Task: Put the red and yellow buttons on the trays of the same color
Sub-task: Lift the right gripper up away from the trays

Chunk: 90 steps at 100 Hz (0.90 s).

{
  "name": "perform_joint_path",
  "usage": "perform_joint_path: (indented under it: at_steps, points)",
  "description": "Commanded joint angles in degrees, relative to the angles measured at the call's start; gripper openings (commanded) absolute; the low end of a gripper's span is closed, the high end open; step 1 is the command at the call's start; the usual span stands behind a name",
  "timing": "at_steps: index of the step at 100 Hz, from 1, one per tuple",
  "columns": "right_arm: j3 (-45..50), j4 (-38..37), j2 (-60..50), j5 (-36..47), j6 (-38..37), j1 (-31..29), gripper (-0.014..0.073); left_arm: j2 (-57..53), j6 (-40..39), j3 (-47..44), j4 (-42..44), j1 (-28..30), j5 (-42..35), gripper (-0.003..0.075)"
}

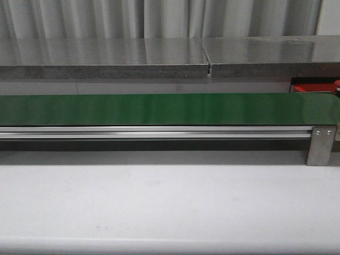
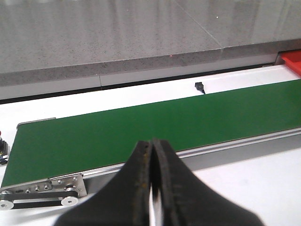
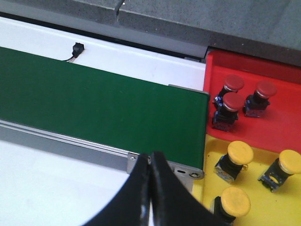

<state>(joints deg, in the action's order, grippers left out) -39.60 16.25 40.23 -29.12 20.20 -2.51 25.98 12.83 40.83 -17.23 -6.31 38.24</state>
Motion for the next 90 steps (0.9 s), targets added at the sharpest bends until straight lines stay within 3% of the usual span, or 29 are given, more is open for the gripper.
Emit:
perform_joint_path:
  at_steps: [1,65,90]
  points:
    - [-0.04,-0.36,-3.52,3.67,0.63,0.14,-0.0118,0.31,-0.23,1.42,-0.94,-0.42,-4.33,-0.002]
    - [2.12,-0.29,-9.0,2.59,0.63,0.14,-0.0118,0.48,-0.23,1.42,-0.79,-0.42,-7.51,-0.002]
    - [2.12,-0.29,-9.0,2.59,0.63,0.14,-0.0118,8.5,-4.15,1.72,0.97,-0.42,-12.61,-0.002]
